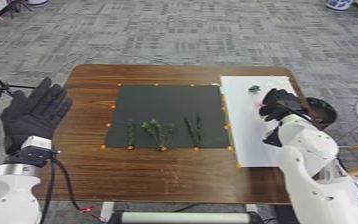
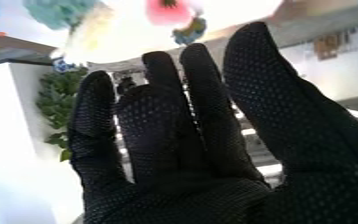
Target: Arrange flowers
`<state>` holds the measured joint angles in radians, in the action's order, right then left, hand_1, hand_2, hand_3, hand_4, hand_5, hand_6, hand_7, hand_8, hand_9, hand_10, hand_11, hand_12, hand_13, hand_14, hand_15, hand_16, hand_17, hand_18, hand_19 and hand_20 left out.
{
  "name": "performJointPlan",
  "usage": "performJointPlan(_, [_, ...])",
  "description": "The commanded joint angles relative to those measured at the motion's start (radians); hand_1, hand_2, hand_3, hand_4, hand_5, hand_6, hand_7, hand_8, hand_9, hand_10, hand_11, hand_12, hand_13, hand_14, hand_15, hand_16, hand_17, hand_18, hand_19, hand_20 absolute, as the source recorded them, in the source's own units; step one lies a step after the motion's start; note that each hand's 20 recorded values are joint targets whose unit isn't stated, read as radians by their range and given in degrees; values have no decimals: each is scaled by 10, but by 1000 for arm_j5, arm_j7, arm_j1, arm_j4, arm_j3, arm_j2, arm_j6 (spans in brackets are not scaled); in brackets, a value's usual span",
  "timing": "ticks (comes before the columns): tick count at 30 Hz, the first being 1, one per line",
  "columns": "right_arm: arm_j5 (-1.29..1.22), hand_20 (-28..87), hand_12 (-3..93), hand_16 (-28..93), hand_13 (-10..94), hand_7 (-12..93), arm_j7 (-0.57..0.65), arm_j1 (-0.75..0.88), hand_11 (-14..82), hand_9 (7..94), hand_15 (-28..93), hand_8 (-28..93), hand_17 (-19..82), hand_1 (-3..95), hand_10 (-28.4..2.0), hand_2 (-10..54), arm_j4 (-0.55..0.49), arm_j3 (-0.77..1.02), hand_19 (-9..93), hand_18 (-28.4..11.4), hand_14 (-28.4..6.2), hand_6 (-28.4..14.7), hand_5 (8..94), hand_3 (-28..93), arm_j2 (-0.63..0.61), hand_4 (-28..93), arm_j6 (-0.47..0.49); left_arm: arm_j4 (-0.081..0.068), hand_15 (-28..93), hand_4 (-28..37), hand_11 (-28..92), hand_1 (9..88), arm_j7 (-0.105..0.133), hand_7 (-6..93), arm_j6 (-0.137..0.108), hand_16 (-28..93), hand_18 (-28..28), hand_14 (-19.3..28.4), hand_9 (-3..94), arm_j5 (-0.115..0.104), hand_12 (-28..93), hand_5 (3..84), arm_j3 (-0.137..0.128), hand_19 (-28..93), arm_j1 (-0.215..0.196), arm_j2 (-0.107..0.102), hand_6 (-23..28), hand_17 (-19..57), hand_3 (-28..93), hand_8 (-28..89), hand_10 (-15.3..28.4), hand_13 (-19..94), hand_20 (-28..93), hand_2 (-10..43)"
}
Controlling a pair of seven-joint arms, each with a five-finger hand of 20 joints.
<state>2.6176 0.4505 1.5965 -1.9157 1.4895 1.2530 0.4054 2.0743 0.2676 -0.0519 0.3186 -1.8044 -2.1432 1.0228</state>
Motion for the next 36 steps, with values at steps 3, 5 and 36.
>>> performJointPlan(3, [59,419,137,334,677,120,-44,4,90,551,762,-120,284,468,-103,-95,61,-1,762,-218,-85,-29,569,785,27,-282,83,-15,106,-283,121,241,-19,40,-11,-67,108,86,310,41,64,387,29,306,37,-10,86,-63,700,-76,132,206,50,142])
performJointPlan(5, [63,421,137,333,678,122,-39,5,92,551,762,-121,285,474,-102,-95,69,-3,761,-217,-85,-28,571,778,31,-283,93,-22,95,-283,118,243,-23,38,-28,-72,106,74,301,42,62,385,45,304,64,-28,85,-62,698,-76,129,185,49,144])
performJointPlan(36, [66,449,439,365,768,367,-167,63,114,865,769,-2,367,659,-57,-95,42,-136,787,-199,-53,32,755,670,46,-283,-444,-26,83,-283,123,242,-20,40,-37,-69,108,80,285,66,53,375,-98,312,-16,38,82,-71,686,-76,128,180,43,151])
